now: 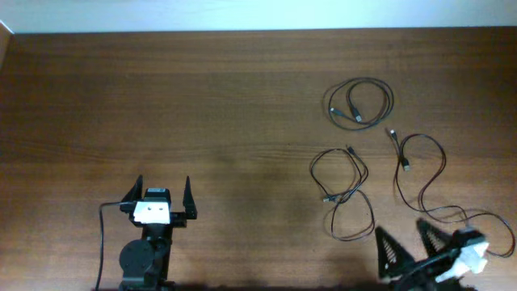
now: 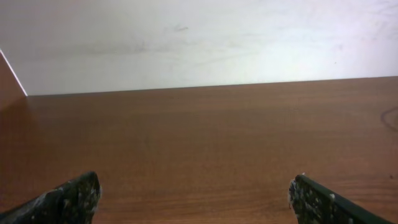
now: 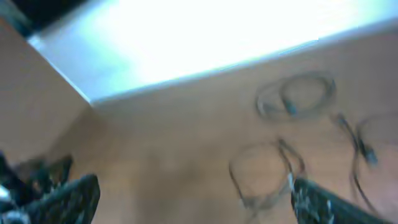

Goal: Untangle cables

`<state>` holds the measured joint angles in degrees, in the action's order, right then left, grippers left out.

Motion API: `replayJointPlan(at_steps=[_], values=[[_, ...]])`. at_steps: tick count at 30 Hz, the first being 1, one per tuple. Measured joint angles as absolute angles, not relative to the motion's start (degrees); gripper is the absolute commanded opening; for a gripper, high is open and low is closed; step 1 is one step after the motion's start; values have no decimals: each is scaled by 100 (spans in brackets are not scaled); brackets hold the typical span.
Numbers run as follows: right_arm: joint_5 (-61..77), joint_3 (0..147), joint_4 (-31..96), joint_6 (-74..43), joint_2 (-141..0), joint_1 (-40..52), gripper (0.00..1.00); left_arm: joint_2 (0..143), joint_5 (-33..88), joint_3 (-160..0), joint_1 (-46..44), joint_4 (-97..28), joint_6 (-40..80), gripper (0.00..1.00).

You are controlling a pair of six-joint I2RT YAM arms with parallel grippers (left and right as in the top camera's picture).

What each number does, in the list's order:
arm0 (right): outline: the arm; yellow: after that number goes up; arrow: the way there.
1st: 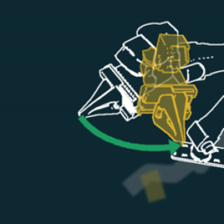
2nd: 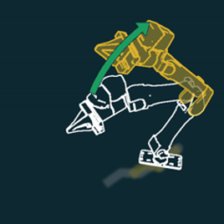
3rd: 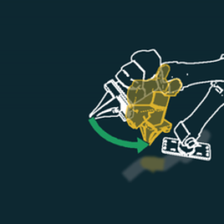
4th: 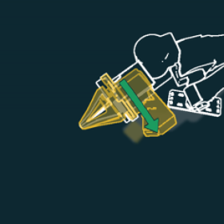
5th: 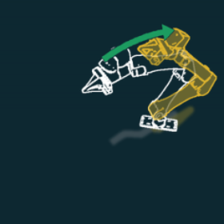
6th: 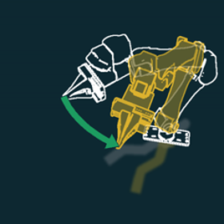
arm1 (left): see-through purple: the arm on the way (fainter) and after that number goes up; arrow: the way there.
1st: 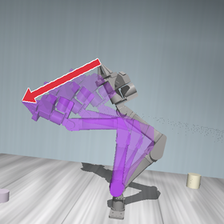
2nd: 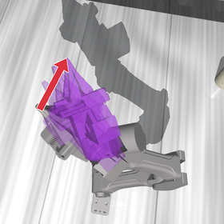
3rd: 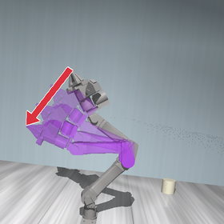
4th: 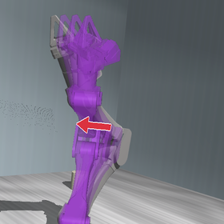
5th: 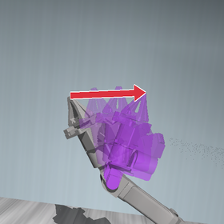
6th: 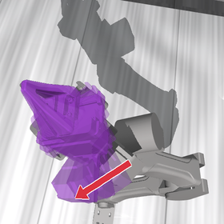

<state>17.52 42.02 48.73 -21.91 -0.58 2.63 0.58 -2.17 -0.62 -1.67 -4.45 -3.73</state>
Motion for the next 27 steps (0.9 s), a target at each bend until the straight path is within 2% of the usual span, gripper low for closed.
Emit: replayJointPlan(at_steps=[3,9,15,17,27], values=[[1745,3802,3177,-2185,-58,263,98,58,-217,-64,-167,-438,-373,99],[1745,3267,1485,-2185,-62,263,98,58,-217,-64,-169,-445,-373,99],[1743,3227,1363,-2185,-62,263,98,58,-217,-64,-167,-445,-373,99],[1745,3022,932,-2182,-62,263,98,58,-217,-64,-167,-445,-373,99],[1743,1103,812,-2185,-64,263,98,58,-217,-64,-167,-443,-373,99]])
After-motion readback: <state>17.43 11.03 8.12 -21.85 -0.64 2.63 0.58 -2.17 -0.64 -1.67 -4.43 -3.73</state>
